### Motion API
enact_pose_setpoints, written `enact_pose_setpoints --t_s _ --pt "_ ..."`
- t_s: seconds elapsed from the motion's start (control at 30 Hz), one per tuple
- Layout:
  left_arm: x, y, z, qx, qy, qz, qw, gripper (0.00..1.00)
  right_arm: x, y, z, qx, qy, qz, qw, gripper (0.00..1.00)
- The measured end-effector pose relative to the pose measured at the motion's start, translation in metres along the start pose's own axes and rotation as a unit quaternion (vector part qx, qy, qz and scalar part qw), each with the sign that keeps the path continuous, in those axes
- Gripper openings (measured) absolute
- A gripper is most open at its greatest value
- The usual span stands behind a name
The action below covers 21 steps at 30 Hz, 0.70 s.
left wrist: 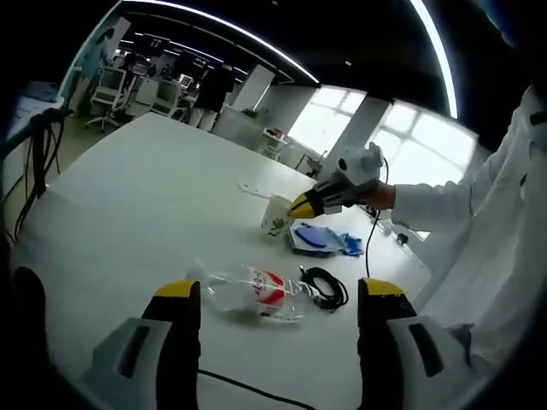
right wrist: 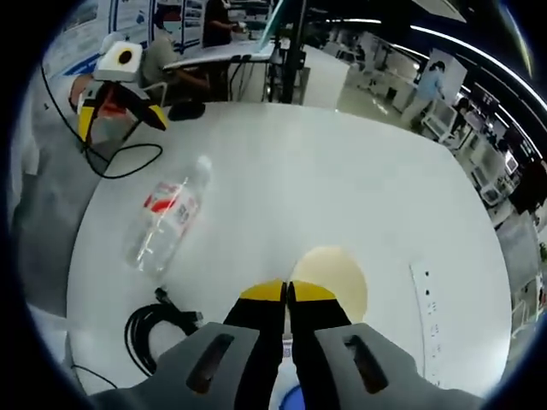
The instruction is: Arrange the tabletop items into an orderly group along one side of the table until the central work area is clear of visible clutter.
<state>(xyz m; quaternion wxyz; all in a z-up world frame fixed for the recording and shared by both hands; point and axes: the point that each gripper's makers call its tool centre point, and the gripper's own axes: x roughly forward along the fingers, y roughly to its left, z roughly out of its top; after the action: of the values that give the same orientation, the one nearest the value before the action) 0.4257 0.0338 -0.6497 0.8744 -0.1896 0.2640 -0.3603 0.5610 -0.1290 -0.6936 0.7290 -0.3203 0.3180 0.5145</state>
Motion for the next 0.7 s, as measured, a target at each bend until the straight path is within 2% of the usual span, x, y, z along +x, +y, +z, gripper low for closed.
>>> enact_pose_setpoints --t_s 0.27,0.7 --pt "0.0012 -0.0006 -0.0015 -0.001 0.001 0.0 1.0 0.76 0.0017 0.0045 -0.0026 0.0 0.0 0.004 1.0 0.0" --pt "0.0012 -0.0028 -0.0009 0.0 0.0 -0.003 1.0 0.77 -0.0022 0.0043 -0.0019 0.016 -0.005 0.001 0.9999 0.13"
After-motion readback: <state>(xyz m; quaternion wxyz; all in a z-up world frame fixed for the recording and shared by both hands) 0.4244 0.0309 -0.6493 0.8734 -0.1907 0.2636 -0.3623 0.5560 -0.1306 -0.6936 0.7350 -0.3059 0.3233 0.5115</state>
